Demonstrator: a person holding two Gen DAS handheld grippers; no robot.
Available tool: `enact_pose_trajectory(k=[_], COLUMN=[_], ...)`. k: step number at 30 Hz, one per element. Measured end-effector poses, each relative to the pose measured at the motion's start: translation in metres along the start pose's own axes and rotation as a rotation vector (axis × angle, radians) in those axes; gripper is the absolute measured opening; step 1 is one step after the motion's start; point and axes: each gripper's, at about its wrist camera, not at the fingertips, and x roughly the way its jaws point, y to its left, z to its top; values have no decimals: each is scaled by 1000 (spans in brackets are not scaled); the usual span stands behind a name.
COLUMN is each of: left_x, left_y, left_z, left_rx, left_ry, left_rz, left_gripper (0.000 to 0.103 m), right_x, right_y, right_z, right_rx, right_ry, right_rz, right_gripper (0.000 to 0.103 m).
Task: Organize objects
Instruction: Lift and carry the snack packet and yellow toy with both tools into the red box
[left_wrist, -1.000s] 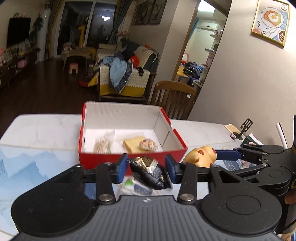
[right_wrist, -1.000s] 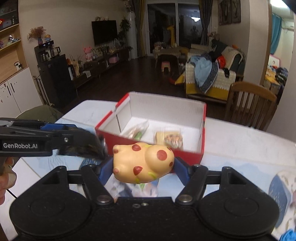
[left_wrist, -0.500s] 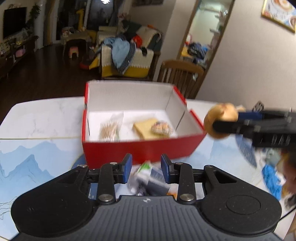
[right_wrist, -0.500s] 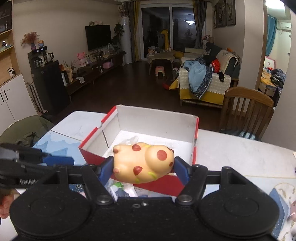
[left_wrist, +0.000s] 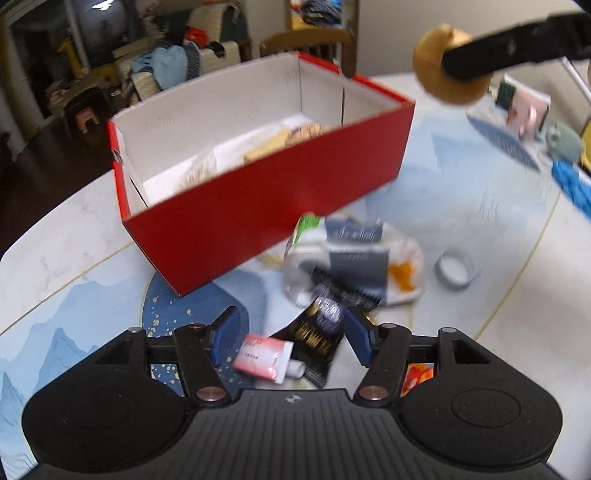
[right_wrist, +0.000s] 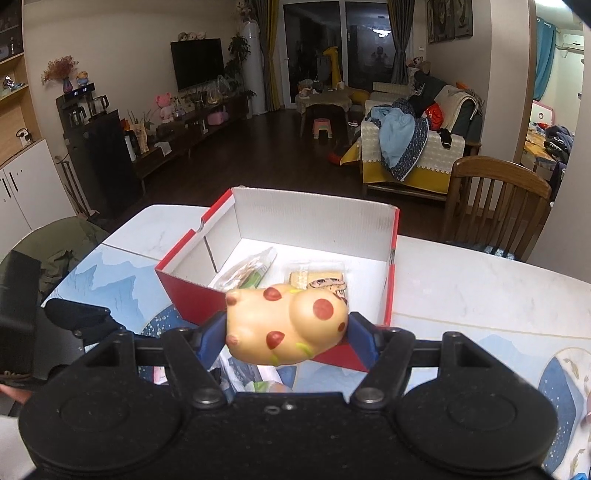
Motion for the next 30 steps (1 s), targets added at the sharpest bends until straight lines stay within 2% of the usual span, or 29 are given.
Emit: enact_pose_trajectory(k=[9, 17, 19, 22, 25, 26, 30], left_x=[27, 44, 47, 50, 48, 47, 44], left_y=[-3, -12, -16, -19, -20, -20, -17], left_z=[4, 8, 8, 6, 4, 4, 2], left_rx=[89, 136, 149, 157, 149, 142, 96], left_ry=[87, 125, 138, 139, 127, 119, 99], left_rz=[-60, -79, -63, -64, -63, -64, -72], left_gripper=[61, 61, 60, 46, 41, 34, 32], right_x=[7, 10, 10, 10, 11, 11, 11], right_y=[-6, -9, -9, -10, -10, -10, -9], right_z=[-6, -11, -11, -12, -11, -11, -11], right_rx=[9, 10, 10, 10, 7, 7, 4], right_ry=[24, 37, 38, 39, 42, 41, 40], right_rz=[-8, -15, -17, -22, -27, -25, -25], right_gripper=[69, 69, 69, 69, 69, 69, 69])
